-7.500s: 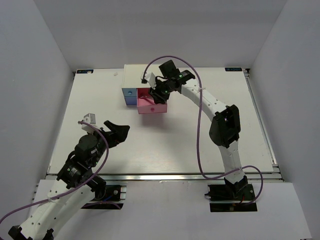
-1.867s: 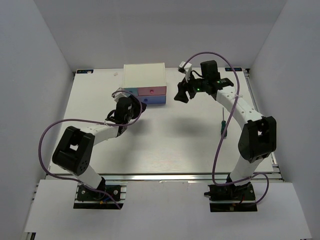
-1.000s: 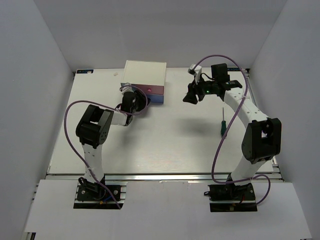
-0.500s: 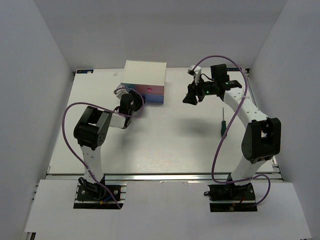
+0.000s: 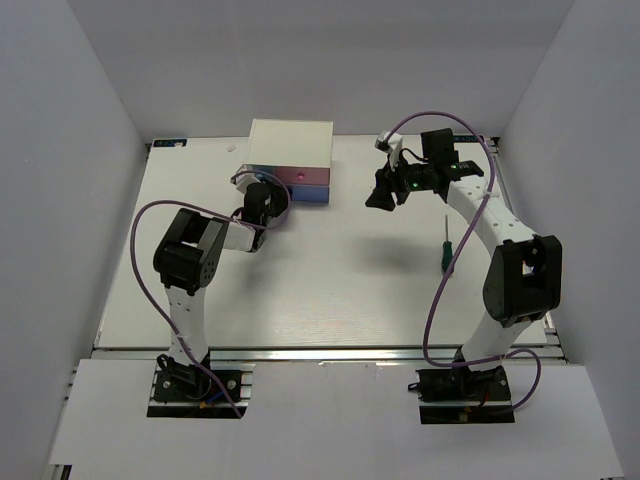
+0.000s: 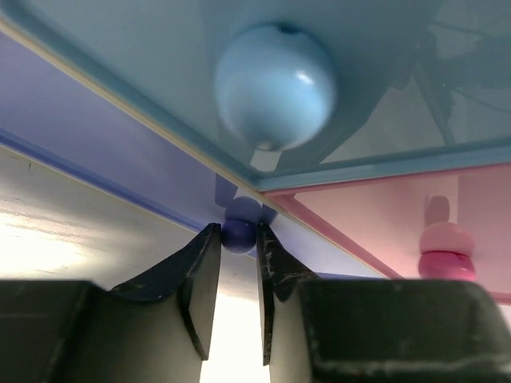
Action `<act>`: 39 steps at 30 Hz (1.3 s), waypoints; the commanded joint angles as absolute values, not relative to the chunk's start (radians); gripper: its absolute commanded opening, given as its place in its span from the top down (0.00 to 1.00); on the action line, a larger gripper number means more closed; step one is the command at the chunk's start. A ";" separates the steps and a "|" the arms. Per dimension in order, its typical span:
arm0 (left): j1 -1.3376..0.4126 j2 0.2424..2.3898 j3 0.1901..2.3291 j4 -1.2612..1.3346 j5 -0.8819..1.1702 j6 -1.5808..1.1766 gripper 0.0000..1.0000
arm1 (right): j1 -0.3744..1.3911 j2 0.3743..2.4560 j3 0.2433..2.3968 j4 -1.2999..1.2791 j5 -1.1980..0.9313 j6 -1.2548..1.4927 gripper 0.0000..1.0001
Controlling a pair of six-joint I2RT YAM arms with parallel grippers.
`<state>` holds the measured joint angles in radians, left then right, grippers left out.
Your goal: Sort the tools into containers
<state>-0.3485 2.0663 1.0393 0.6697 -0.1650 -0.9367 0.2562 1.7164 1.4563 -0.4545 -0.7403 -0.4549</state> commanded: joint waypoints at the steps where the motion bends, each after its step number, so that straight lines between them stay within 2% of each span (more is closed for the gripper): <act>1: -0.345 2.063 1.072 0.703 -0.155 -0.959 0.66 | 0.253 1.701 1.448 -0.457 -0.761 -0.469 0.44; 8: -0.345 2.052 1.058 0.706 -0.146 -0.962 0.73 | 0.252 1.695 1.439 -0.457 -0.761 -0.471 0.44; 10: -0.345 2.051 1.049 0.707 -0.138 -0.963 0.68 | 0.253 1.692 1.433 -0.457 -0.761 -0.469 0.44; 12: -0.345 2.049 1.046 0.695 -0.126 -0.965 0.54 | 0.253 1.690 1.430 -0.457 -0.761 -0.468 0.44; 19: -0.345 2.057 1.057 0.686 -0.120 -0.963 0.51 | 0.252 1.687 1.425 -0.456 -0.761 -0.471 0.44; 25: -0.345 2.069 1.075 0.669 -0.143 -0.960 0.55 | 0.250 1.687 1.425 -0.457 -0.756 -0.472 0.44; 29: -0.345 2.077 1.084 0.666 -0.143 -0.962 0.62 | 0.249 1.684 1.422 -0.457 -0.755 -0.476 0.44; 39: -0.347 2.086 1.089 0.670 -0.118 -0.966 0.72 | 0.245 1.681 1.414 -0.456 -0.759 -0.472 0.44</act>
